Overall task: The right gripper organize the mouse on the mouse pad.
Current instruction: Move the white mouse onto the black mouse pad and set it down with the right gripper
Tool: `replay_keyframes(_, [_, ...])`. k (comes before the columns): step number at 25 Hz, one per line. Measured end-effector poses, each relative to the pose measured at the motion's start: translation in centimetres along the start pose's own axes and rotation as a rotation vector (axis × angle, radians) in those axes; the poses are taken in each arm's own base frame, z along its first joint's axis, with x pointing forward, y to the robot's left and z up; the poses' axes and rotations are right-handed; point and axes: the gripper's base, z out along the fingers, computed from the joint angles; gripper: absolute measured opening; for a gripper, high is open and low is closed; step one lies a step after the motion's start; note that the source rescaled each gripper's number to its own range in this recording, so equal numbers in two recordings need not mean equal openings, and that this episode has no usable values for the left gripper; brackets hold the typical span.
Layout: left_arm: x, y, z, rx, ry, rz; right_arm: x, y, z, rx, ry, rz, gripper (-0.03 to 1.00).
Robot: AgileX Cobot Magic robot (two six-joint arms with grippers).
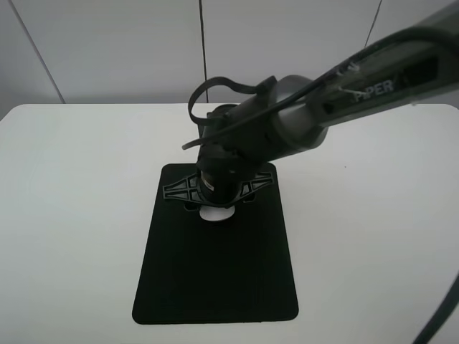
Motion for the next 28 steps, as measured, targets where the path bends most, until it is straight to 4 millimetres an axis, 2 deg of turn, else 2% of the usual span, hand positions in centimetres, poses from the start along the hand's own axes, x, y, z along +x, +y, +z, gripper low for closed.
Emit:
replay_keyframes(14, [0.0, 0.0, 0.0, 0.000, 0.000, 0.000, 1.1, -0.5, 1.4, 0.008, 0.031, -0.016, 0.03])
replay_keyframes(28, [0.0, 0.0, 0.0, 0.000, 0.000, 0.000, 1.1, -0.5, 1.5, 0.010, 0.032, -0.017, 0.03])
